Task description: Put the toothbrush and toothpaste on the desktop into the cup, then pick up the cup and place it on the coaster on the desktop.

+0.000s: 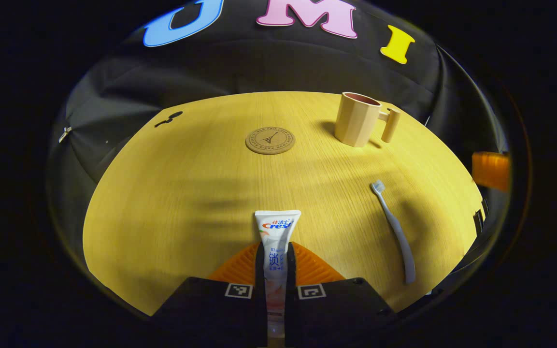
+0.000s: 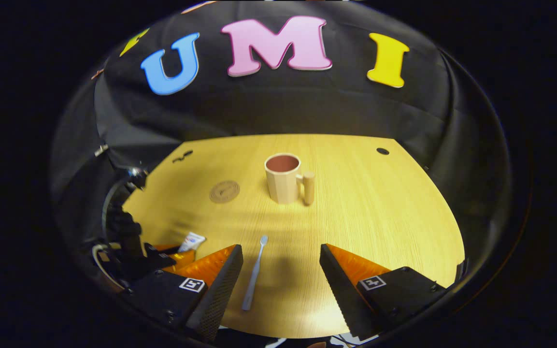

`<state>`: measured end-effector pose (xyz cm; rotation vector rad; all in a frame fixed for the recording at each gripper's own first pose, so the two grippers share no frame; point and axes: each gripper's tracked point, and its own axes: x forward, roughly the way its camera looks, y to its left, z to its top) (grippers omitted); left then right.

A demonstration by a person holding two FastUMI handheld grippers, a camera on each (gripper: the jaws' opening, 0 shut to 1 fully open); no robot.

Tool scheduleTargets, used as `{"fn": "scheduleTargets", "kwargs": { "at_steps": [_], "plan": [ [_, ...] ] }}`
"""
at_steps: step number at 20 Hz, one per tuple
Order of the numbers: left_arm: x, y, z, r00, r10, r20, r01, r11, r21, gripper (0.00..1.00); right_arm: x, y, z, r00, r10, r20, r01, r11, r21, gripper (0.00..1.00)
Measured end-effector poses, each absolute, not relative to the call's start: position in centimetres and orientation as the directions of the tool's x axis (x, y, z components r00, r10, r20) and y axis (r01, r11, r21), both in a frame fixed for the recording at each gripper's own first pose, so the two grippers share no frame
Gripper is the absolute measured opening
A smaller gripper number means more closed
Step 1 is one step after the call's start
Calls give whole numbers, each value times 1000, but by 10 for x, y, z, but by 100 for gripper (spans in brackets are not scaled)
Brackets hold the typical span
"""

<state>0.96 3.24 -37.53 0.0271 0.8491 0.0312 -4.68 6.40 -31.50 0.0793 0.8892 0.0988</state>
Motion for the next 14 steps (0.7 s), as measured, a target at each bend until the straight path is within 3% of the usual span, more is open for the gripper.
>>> {"fn": "scheduleTargets", "kwargs": {
  "at_steps": [8, 14],
  "plan": [
    [-20, 84, -322, 711, 140, -690, -104, 990, 94, 18, -58, 103, -387, 436, 158, -886, -97, 987, 129, 98],
    [-53, 100, -316, 692, 170, -702, -173, 983, 68, 19, -62, 117, -419, 353, 140, -925, -117, 988, 104, 94]
  ]
}}
